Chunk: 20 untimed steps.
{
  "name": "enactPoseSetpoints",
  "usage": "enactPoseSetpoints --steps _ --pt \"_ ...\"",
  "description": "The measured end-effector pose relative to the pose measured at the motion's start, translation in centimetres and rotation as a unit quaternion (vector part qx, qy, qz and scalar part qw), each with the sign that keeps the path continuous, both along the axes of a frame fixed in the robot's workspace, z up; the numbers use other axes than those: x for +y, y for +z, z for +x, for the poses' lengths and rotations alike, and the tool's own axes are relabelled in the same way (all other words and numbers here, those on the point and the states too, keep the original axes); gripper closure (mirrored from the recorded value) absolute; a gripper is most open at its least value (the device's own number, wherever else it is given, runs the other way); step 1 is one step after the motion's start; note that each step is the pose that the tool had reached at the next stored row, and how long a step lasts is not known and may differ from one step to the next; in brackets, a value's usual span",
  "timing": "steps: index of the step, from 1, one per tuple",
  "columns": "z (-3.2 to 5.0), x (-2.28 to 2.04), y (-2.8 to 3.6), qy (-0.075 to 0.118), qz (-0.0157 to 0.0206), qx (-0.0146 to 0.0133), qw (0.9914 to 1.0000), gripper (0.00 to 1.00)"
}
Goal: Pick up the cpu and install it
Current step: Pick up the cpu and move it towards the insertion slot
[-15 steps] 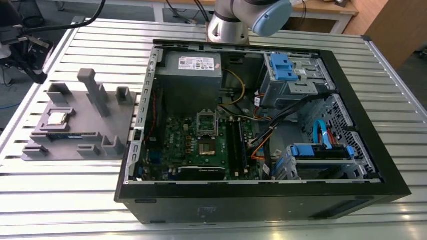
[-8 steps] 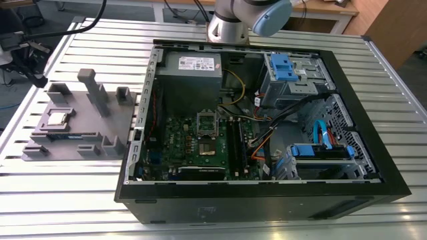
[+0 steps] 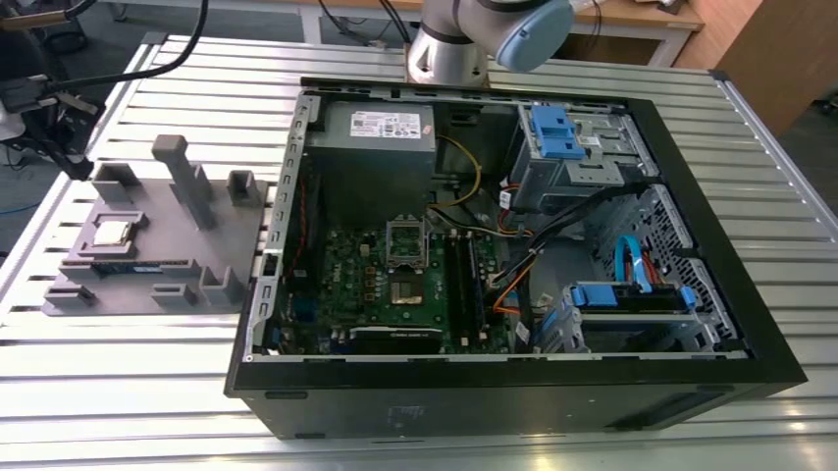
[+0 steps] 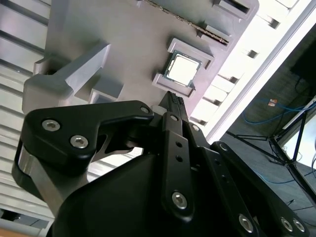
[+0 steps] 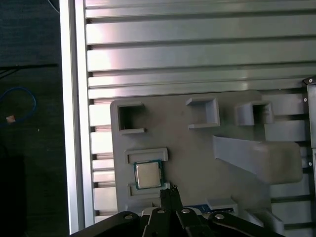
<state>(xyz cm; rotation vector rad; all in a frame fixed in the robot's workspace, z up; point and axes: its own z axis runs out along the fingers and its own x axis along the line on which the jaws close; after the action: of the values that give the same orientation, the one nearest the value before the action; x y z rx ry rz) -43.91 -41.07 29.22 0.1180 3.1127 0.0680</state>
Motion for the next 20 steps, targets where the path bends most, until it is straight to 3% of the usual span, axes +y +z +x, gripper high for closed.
enactPoseSetpoints --steps 8,20 --pt "-0.15 -0.35 -0.75 0.000 0.0000 0.0000 1.00000 0.89" --pt "-0.69 -0.37 -1.89 0.000 -0.0001 0.0001 1.00000 0.89"
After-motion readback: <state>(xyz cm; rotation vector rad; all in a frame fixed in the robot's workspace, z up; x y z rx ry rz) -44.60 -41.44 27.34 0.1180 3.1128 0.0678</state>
